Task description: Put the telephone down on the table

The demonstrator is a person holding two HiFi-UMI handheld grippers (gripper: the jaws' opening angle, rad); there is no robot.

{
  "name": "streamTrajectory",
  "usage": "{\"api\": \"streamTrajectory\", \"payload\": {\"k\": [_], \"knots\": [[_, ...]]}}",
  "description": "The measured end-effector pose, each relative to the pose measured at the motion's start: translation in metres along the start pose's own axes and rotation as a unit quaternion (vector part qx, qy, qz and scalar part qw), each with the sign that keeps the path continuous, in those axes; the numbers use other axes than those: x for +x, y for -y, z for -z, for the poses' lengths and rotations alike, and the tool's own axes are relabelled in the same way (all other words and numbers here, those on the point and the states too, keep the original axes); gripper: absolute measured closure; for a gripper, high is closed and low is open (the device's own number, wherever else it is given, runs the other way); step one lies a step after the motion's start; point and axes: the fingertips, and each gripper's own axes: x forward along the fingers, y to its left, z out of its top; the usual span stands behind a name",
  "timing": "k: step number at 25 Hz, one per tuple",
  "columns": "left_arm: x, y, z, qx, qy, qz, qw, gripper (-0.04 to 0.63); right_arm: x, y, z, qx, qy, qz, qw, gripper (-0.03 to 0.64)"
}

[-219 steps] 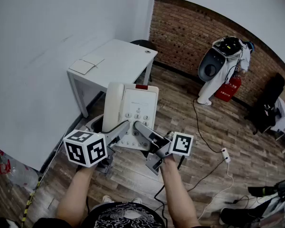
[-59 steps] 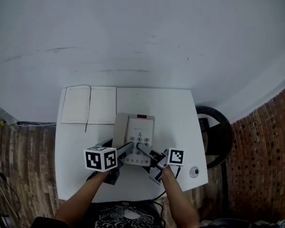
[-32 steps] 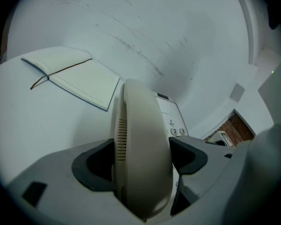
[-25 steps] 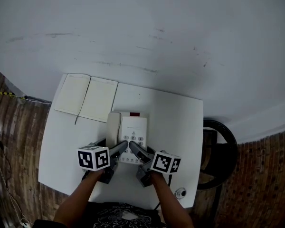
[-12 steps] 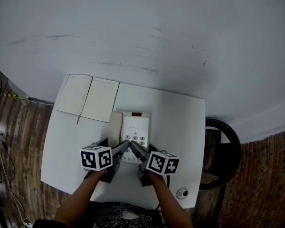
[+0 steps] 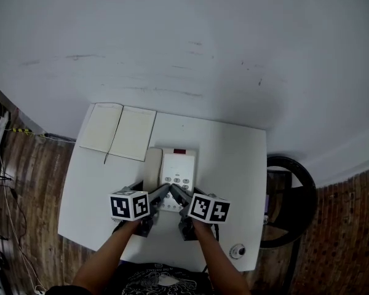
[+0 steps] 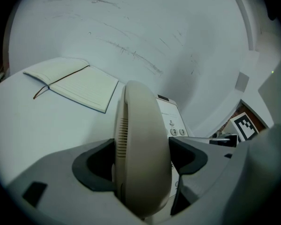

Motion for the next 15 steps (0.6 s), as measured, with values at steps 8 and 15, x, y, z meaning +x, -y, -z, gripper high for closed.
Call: {"api": "streamTrajectory", "payload": {"k": [8, 15], "knots": [[0.003, 0.005, 0.009, 0.008, -0.023, -0.009, 0.9997, 0.227, -0.010, 0.010, 0.003, -0.020, -0.007, 0.058, 0.998, 0.308], [0.002, 0.009, 0.010, 0.035, -0.031, -0.006, 0.9989, 0.229, -0.018, 0.014, 0.001, -0.063, -0.012, 0.095, 0.993, 0.306]]}}
